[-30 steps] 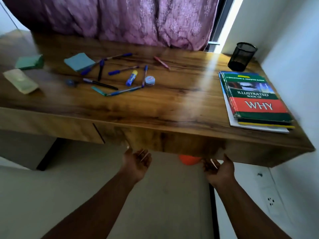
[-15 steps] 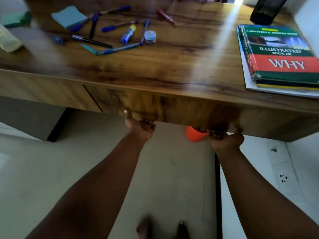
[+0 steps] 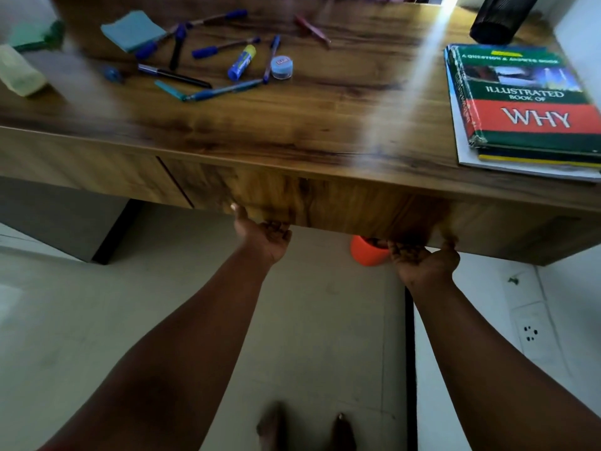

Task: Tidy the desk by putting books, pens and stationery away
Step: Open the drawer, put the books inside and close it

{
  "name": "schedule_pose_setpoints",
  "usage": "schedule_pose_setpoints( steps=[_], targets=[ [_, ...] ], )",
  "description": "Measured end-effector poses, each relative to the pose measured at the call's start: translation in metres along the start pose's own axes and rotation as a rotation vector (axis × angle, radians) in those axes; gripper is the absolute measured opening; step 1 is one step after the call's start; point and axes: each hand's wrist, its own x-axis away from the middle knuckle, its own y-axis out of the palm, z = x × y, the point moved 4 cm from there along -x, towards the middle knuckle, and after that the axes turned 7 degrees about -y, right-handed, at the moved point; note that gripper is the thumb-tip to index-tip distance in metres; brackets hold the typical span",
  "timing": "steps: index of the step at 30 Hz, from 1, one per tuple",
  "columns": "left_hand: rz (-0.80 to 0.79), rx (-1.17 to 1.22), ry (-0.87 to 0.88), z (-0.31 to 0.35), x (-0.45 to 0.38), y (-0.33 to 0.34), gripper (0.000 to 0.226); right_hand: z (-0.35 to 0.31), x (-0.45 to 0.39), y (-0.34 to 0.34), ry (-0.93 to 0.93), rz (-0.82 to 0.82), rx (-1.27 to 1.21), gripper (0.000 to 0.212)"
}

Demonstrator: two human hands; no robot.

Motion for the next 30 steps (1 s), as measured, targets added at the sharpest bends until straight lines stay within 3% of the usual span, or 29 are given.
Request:
schedule_pose_setpoints(
  steps=[7,15,21,24,26,28,30],
  targets=[
    [0.010,-0.017,0.011,-0.002,0.006,-0.003,0.100,0.001,0.002,-0.004,-0.036,0.009,0.028,0.060],
    [0.013,-0.023,-0.009,-0.029,0.037,-0.058,0.113,0.015,0.046,-0.061,-0.020,0.097,-0.028,0.060],
    [0.032,-0.099,-0.036,-0.037,0.078,-0.093,0.102,0.017,0.087,-0.092,0.020,0.191,-0.032,0.060],
    [0.109,-0.339,-0.105,-0.037,0.102,-0.113,0.085,0.016,0.113,-0.103,0.094,0.211,0.178,0.063],
    [0.196,-0.688,-0.103,-0.036,0.132,-0.116,0.055,0.014,0.141,-0.104,0.184,0.201,0.511,0.045],
    [0.160,-1.131,0.059,-0.028,0.168,-0.101,0.030,0.003,0.172,-0.092,0.213,0.074,0.881,0.022],
    [-0.047,-1.496,0.391,-0.018,0.208,-0.069,0.016,-0.020,0.201,-0.067,0.005,-0.187,1.235,0.009]
  ],
)
